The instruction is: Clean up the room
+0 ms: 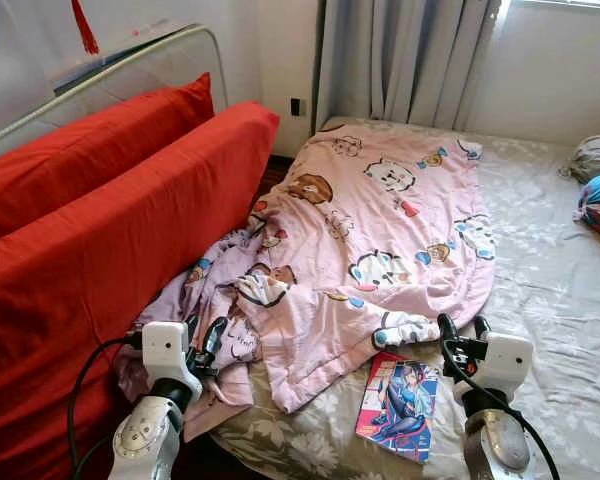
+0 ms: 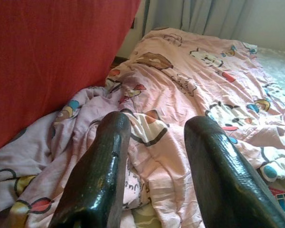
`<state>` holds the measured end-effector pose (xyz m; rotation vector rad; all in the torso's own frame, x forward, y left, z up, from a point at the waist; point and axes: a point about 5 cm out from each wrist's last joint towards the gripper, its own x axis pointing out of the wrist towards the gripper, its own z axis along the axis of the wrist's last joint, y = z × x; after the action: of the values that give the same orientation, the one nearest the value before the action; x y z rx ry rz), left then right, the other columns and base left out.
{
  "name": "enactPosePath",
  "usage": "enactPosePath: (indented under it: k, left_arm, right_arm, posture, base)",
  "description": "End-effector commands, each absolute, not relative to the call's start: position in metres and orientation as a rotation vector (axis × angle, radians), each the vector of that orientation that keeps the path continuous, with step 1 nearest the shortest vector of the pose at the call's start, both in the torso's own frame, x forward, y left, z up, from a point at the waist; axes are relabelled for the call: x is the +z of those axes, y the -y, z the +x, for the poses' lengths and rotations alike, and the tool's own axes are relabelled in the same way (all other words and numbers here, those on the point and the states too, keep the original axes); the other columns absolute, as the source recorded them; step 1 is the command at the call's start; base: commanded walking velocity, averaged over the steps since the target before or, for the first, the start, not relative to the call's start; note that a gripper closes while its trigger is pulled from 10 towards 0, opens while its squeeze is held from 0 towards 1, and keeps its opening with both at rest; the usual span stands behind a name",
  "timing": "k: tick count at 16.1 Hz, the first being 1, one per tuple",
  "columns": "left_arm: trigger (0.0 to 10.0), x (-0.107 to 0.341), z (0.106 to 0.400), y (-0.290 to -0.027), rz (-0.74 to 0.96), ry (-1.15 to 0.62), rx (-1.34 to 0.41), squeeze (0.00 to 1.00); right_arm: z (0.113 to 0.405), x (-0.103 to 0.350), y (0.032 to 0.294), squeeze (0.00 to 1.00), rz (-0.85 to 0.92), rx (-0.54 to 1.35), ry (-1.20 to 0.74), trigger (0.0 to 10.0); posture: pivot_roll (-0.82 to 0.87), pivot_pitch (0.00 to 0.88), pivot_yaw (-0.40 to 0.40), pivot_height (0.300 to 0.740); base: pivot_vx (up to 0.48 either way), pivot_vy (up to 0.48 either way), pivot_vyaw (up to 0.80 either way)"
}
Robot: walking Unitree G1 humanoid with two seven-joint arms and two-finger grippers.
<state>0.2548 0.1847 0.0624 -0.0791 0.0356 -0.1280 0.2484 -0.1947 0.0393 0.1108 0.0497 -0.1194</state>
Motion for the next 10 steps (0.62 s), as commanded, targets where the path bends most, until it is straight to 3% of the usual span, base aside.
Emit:
enactPosePath:
  k: [1, 5, 10]
  left_arm:
    - [10.0, 0.0643, 0.2545, -0.1823, -0.077, -0.037, -0.141, 0.00]
    - [10.0, 0.0646, 0.2543, -0.1843, -0.073, -0.039, -0.132, 0.00]
    - [10.0, 0.0660, 0.2549, -0.1850, -0.073, -0.034, -0.126, 0.00]
  right_arm:
    - [0.2490, 0.0413, 0.1937, 0.00, 0.108, -0.117, -0.051, 10.0]
    - [0.2501, 0.0366, 0.1930, 0.00, 0.073, -0.101, -0.101, 10.0]
    - [0.2497, 0.0379, 0.1923, 0.00, 0.080, -0.094, -0.084, 10.0]
  posture:
    - [-0.03, 0.053, -0.012, 0.740]
    - [-0.03, 0.063, -0.017, 0.740]
    - [-0.03, 0.066, -0.019, 0.700]
  base:
    - [0.000, 0.000, 0.00]
    - [0.000, 0.000, 0.00]
    - [0.000, 0.000, 0.00]
